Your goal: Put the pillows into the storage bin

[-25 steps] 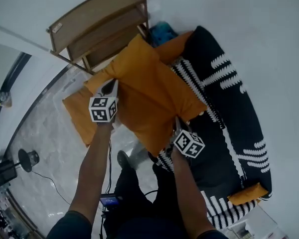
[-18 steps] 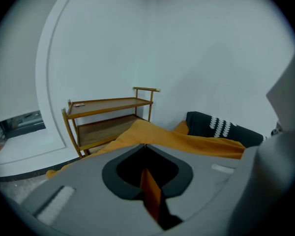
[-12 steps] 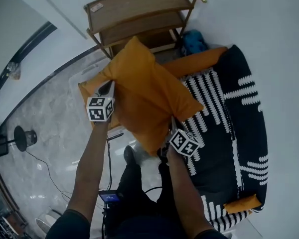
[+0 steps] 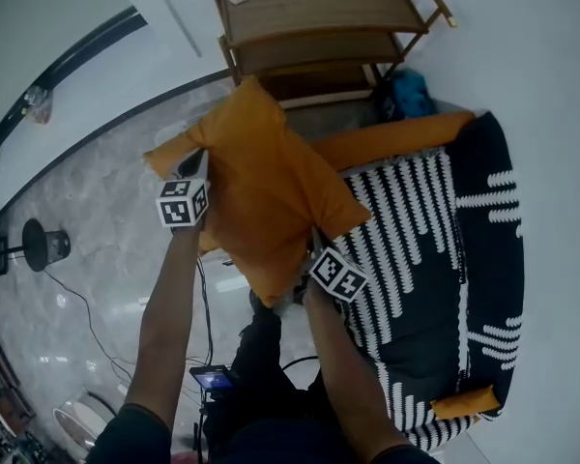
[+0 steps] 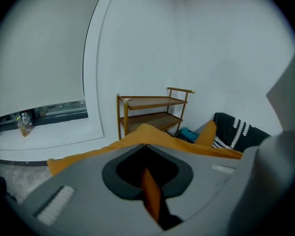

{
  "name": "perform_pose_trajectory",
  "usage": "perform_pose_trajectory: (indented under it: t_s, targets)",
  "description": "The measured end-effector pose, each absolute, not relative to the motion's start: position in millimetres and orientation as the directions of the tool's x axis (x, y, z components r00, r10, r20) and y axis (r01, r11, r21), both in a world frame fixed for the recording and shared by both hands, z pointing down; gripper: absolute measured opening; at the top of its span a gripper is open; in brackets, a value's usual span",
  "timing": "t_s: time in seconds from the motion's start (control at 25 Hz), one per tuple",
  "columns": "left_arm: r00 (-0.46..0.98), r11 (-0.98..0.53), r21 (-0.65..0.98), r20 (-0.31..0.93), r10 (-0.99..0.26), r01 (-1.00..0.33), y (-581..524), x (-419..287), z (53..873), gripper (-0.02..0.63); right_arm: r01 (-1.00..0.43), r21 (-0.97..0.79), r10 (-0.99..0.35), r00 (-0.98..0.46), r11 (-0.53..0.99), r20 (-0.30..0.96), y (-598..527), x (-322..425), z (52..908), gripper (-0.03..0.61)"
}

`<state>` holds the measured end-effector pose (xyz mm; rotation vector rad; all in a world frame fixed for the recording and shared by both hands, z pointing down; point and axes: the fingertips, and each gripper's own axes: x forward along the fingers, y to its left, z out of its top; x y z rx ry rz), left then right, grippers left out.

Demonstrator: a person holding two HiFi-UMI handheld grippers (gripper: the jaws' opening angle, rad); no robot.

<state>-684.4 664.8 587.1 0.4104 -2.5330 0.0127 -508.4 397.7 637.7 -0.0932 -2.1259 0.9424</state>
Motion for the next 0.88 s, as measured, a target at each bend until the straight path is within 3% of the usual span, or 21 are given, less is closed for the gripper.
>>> perform_pose_trajectory:
  t_s: [0.44,0.88]
  targets:
    - [-0.748,0.958,0.036,0.617,-0.244,-0.283,770,-710,636,0.005,-0.367,-0.68,0.429,-0.565,0.635,0.705,539,-493,701,0.015]
    - [-0.702,0.96,0.015,0.679,-0.215,-0.28,814,-727,678,0.005,-0.429,-0.654,0.49,-0.439,0.623,0.753,609,-487,751,0.017]
